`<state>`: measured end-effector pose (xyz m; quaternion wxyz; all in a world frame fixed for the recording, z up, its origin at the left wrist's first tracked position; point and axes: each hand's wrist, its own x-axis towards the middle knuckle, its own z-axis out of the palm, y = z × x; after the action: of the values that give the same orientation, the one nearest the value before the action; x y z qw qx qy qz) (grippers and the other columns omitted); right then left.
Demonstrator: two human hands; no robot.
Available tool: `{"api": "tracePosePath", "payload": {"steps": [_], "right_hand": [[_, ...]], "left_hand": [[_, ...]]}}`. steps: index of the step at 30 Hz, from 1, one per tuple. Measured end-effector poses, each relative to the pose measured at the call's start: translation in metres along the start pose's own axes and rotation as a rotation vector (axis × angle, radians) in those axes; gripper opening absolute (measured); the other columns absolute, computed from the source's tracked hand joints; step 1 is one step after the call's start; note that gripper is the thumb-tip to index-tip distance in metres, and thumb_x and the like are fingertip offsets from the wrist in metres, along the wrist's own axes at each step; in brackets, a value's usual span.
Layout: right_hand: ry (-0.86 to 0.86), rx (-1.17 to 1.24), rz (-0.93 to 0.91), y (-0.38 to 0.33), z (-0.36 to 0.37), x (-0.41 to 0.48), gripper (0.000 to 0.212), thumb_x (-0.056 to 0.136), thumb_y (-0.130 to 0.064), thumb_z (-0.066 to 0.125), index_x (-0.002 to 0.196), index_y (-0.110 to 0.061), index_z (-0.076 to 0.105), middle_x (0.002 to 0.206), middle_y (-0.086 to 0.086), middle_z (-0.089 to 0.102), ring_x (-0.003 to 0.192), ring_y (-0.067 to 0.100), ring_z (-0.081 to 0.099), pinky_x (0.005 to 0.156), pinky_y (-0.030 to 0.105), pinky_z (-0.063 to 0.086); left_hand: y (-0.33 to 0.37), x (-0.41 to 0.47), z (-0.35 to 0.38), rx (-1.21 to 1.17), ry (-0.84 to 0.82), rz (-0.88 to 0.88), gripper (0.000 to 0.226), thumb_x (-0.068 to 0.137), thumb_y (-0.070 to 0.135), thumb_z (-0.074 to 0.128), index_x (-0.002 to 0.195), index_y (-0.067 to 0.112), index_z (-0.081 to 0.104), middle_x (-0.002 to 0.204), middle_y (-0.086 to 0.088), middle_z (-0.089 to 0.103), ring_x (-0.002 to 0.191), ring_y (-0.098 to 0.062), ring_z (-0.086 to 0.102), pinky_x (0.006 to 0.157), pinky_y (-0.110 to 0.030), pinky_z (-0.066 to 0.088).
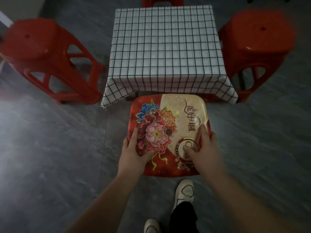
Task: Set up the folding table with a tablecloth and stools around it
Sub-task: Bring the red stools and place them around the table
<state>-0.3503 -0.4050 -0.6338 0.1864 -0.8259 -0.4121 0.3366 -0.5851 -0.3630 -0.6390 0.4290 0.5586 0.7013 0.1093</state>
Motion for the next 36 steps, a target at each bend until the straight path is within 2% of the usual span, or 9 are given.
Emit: {"api": "tracePosePath", "payload": {"steps": [4,8,11,16,22,28,31,33,36], "right_hand": [[0.019,-0.01,-0.007,0.003,-0.01,-0.052,0.098,0.08,-0.036,0.076,0.154,-0.042,0.011,0.146,-0.004,0.025,0.125,0.025,0.049,0.1,0.04,0.046],[-0.003,-0.019,0.03,0.018,-0.006,-0.094,0.102,0.079,-0.04,0.076,0.153,-0.046,0.006,0.152,-0.002,0.02,0.13,0.028,0.046,0.105,0.048,0.046],[-0.032,0.02,0.061,0.034,0.006,-0.113,0.1,0.081,-0.035,0.076,0.153,-0.044,0.009,0.153,-0.003,0.018,0.133,0.026,0.042,0.108,0.045,0.044],[-0.049,0.052,0.105,0.059,0.029,-0.123,0.095,0.083,-0.03,0.075,0.153,-0.045,0.013,0.156,-0.002,0.014,0.136,0.023,0.04,0.109,0.039,0.042],[-0.037,0.071,0.099,0.087,0.047,-0.128,0.093,0.083,-0.027,0.076,0.152,-0.048,0.018,0.151,-0.008,0.015,0.138,0.023,0.037,0.113,0.044,0.039],[-0.041,0.077,0.093,0.099,0.053,-0.122,0.091,0.083,-0.03,0.076,0.15,-0.052,0.018,0.154,-0.007,0.015,0.141,0.023,0.034,0.114,0.047,0.038],[-0.097,0.006,0.101,0.099,0.05,-0.124,0.089,0.087,-0.035,0.071,0.151,-0.052,0.012,0.16,-0.004,0.006,0.144,0.027,0.03,0.115,0.049,0.036],[-0.155,-0.071,0.119,0.094,0.043,-0.124,0.086,0.09,-0.038,0.066,0.152,-0.051,0.008,0.162,-0.001,0.0,0.145,0.031,0.029,0.115,0.05,0.035],[-0.222,-0.256,0.106,0.078,0.019,-0.122,0.07,0.095,-0.044,0.054,0.153,-0.042,0.015,0.16,0.008,0.015,0.143,0.035,0.029,0.116,0.049,0.032]], "left_hand": [[-0.007,-0.048,-0.011,-0.015,-0.021,0.014,0.099,0.079,0.048,0.077,0.148,0.062,0.006,0.159,0.008,0.02,0.136,-0.02,0.043,0.103,-0.043,0.048],[-0.027,-0.088,-0.011,-0.016,-0.039,-0.008,0.101,0.079,0.049,0.077,0.146,0.064,0.003,0.16,0.008,0.02,0.136,-0.019,0.043,0.103,-0.042,0.048],[-0.046,-0.106,0.001,-0.025,-0.047,-0.042,0.098,0.081,0.047,0.076,0.147,0.063,0.006,0.16,0.01,0.017,0.137,-0.019,0.041,0.103,-0.041,0.048],[-0.075,-0.112,0.024,0.007,-0.07,-0.043,0.09,0.083,0.045,0.074,0.15,0.057,0.015,0.158,0.01,0.019,0.137,-0.016,0.039,0.105,-0.036,0.044],[-0.094,-0.11,0.046,0.024,-0.115,-0.025,0.09,0.084,0.041,0.075,0.15,0.057,0.015,0.157,0.009,0.018,0.137,-0.011,0.037,0.107,-0.032,0.041],[-0.098,-0.112,0.058,0.02,-0.104,-0.032,0.087,0.087,0.04,0.072,0.151,0.055,0.015,0.159,0.01,0.012,0.143,-0.015,0.03,0.112,-0.037,0.038],[-0.094,-0.113,0.056,0.057,-0.143,-0.049,0.088,0.089,0.043,0.069,0.149,0.059,0.006,0.161,0.008,0.006,0.147,-0.02,0.025,0.114,-0.044,0.037],[-0.085,-0.114,0.052,0.163,-0.17,-0.087,0.088,0.091,0.048,0.064,0.149,0.06,-0.001,0.165,0.001,-0.002,0.15,-0.028,0.017,0.114,-0.05,0.035],[-0.06,-0.119,0.033,0.31,-0.188,-0.11,0.084,0.094,0.051,0.056,0.154,0.048,-0.004,0.165,-0.003,-0.013,0.151,-0.034,0.007,0.117,-0.052,0.028]]}}
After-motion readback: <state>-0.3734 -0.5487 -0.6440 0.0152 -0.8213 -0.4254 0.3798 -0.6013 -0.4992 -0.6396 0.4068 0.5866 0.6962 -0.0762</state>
